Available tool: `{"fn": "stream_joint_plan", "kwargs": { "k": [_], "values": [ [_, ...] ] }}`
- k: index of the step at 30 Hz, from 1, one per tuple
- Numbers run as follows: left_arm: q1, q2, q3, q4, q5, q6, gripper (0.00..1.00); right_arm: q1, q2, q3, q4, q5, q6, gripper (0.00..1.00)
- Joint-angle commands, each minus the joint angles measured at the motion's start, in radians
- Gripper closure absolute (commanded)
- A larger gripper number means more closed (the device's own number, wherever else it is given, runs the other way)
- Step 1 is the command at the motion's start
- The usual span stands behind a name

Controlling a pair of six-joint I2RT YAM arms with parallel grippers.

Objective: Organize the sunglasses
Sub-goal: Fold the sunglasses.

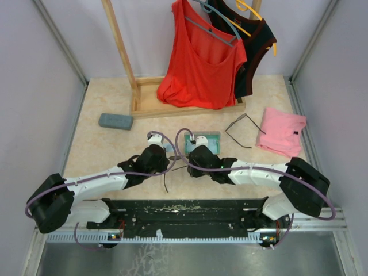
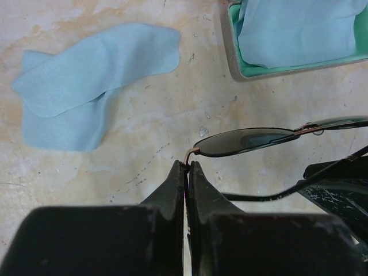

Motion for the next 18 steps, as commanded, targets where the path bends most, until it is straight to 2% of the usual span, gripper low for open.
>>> {"fn": "stream_joint_plan", "kwargs": {
  "k": [1, 12, 18],
  "values": [
    [-0.009, 0.001, 0.014, 0.018, -0.004, 0.014, 1.00, 0.008, 0.013, 0.063, 0.073, 0.037, 0.012, 0.80],
    [-0.018, -0.017, 0.000, 0.023, 0.004, 0.026, 1.00, -0.002, 0.024, 0.074, 0.096, 0.082, 0.035, 0.79],
    [-0.018, -0.010, 0.005, 0.022, -0.003, 0.050, 1.00, -0.004, -0.010, 0.076, 0.092, 0.007, -0.023, 0.77]
  ]
}}
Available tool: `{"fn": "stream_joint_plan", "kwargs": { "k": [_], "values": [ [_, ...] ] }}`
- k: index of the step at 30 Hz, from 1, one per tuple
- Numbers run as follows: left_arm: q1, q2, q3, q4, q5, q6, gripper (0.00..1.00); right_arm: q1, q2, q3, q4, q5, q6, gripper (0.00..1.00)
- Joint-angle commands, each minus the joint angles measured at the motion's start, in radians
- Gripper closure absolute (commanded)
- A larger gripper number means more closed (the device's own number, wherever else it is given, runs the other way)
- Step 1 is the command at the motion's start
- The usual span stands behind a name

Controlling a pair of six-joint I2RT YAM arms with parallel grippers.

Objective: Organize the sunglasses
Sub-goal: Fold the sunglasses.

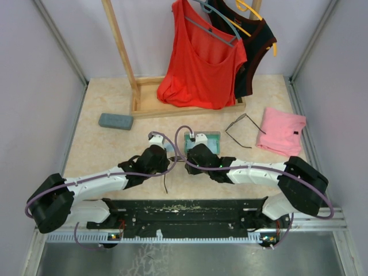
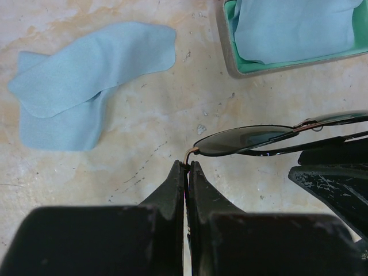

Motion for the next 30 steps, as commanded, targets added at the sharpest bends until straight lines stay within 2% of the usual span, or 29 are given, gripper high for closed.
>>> {"fn": "stream_joint_plan", "kwargs": {
  "k": [1, 6, 11, 14, 21, 30],
  "values": [
    [-0.007, -0.008, 0.010, 0.021, -0.010, 0.038, 1.00, -0.002, -0.052, 0.045, 0.036, -0.066, -0.057, 0.77],
    [-0.007, -0.001, 0.033, 0.023, -0.030, 0.091, 1.00, -0.002, -0.245, -0.014, -0.019, -0.143, -0.105, 0.72],
    [-0.006, 0.006, 0.055, 0.032, -0.015, 0.174, 1.00, -0.008, -0.412, 0.005, -0.196, -0.074, -0.144, 0.69],
    [-0.007, 0.010, 0.063, 0.036, -0.006, 0.207, 1.00, -0.050, -0.455, 0.035, -0.295, -0.065, -0.166, 0.68],
    [-0.008, 0.008, 0.069, 0.072, 0.099, 0.328, 1.00, -0.200, -0.436, 0.102, -0.410, -0.232, -0.319, 0.66],
    [-0.026, 0.008, 0.075, 0.112, 0.244, 0.432, 1.00, -0.280, -0.298, 0.202, -0.450, -0.426, -0.456, 0.62]
  ]
}}
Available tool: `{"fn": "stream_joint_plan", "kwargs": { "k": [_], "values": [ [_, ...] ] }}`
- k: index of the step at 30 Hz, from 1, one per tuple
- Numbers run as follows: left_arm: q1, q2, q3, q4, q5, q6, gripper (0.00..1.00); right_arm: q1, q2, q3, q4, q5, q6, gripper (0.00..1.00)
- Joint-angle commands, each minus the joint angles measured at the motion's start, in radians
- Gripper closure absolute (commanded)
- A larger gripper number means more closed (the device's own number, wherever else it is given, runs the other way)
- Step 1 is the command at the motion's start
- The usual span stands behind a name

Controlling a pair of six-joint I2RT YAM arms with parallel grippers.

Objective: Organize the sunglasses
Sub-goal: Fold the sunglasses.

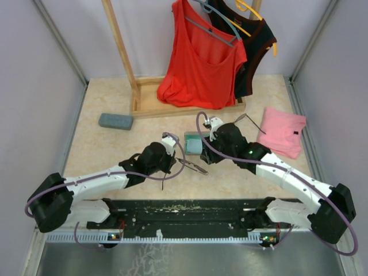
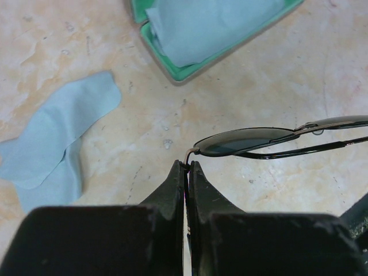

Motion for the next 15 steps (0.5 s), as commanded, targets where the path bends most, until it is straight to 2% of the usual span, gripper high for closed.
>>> {"fn": "stream_joint_plan", "kwargs": {
  "k": [1, 8, 15],
  "values": [
    [-0.021, 0.001, 0.036, 0.055, 0.089, 0.082, 1.00, -0.028, 0.050, 0.061, 0.004, -0.142, -0.089, 0.62],
    [-0.030, 0.001, 0.040, 0.052, 0.092, 0.104, 1.00, -0.031, 0.128, 0.057, 0.063, -0.243, -0.087, 0.62],
    [-0.038, 0.015, 0.049, 0.049, 0.110, 0.117, 1.00, -0.031, 0.179, 0.056, 0.084, -0.274, -0.096, 0.63]
  ]
}}
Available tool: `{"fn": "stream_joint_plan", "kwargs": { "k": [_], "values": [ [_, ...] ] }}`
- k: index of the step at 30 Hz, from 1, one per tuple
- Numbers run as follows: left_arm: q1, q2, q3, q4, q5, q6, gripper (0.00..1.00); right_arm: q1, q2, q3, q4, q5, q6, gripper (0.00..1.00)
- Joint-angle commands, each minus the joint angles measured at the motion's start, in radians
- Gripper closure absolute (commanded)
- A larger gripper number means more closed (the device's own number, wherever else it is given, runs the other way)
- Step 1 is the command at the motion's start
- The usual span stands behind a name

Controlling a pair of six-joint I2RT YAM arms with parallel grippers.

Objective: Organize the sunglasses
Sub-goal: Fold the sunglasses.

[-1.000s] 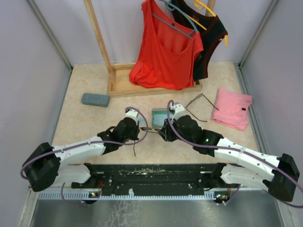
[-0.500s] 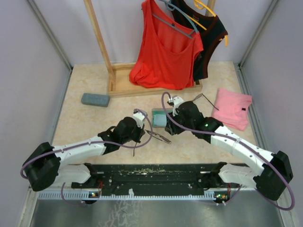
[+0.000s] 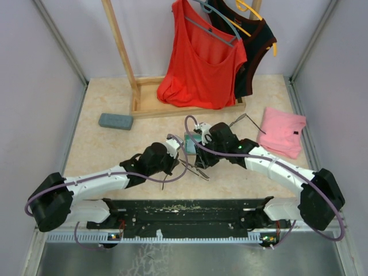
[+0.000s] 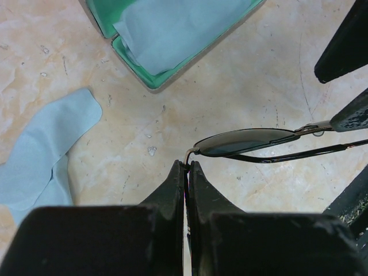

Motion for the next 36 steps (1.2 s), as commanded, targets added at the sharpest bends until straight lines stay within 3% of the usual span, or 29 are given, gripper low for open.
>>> {"fn": "stream_joint_plan", "kwargs": {
  "k": [1, 21, 36],
  "values": [
    [-0.012, 0.017, 0.040, 0.027, 0.030, 0.021, 1.00, -0.008, 0.019, 0.043, 0.066, -0.045, -0.025, 0.63],
    [-0.016, 0.038, 0.048, 0.029, 0.049, 0.036, 1.00, -0.008, 0.077, 0.047, 0.047, -0.047, -0.060, 0.70],
    [-0.016, 0.043, 0.050, 0.026, 0.055, 0.042, 1.00, -0.008, 0.062, 0.056, 0.028, -0.006, -0.097, 0.67]
  ]
}}
